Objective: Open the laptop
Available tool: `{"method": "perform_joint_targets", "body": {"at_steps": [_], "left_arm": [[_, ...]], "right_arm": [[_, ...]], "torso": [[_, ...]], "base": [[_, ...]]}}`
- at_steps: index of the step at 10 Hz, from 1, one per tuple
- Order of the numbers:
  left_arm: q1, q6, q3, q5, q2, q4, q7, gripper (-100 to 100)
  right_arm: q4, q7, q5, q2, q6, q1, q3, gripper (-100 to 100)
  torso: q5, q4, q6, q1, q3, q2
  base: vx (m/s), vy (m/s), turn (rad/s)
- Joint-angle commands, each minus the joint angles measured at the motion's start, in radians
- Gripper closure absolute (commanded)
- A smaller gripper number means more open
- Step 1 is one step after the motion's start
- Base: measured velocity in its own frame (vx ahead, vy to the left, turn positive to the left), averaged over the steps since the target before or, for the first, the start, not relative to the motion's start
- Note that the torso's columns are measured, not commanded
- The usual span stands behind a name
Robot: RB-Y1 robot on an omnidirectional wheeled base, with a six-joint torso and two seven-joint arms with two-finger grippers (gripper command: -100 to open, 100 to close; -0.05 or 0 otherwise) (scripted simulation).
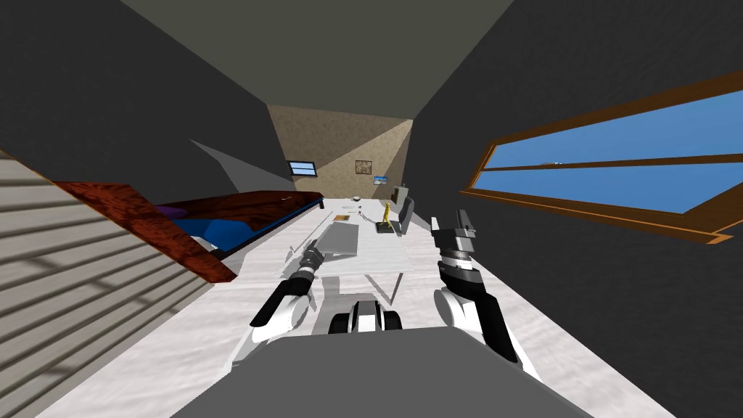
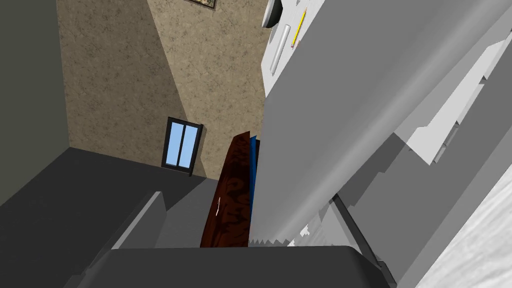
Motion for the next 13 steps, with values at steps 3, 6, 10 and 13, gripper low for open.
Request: {"method": "perform_joint_targets", "body": {"at_steps": [3,6,10,13], "left_arm": [[0.056,0.086,0.009,0.015,0.001,-0.134,0.001,-100],[0.094,0.141,0.016,0.025,0.002,-0.220,0.003,-100],[0.091,0.136,0.013,0.021,0.000,-0.199,0.000,0],[0.091,0.136,0.013,0.021,0.000,-0.199,0.000,0]], "right_arm": [[0.000,0.000,0.000,0.000,0.000,0.000,0.000,0],[0.000,0.000,0.000,0.000,0.000,0.000,0.000,0],[0.000,0.000,0.000,0.000,0.000,0.000,0.000,0],[0.000,0.000,0.000,0.000,0.000,0.000,0.000,0]], "torso": [[0.001,0.001,0.000,0.006,0.001,0.002],[0.001,0.001,0.000,0.004,0.002,0.003],[0.001,0.001,0.000,0.004,0.002,0.003],[0.002,-0.001,-0.001,0.005,0.001,0.001]], "base": [[0.043,-0.016,0.004],[0.033,-0.011,0.009],[0.004,-0.001,0.001],[0.000,0.000,0.000]]}}
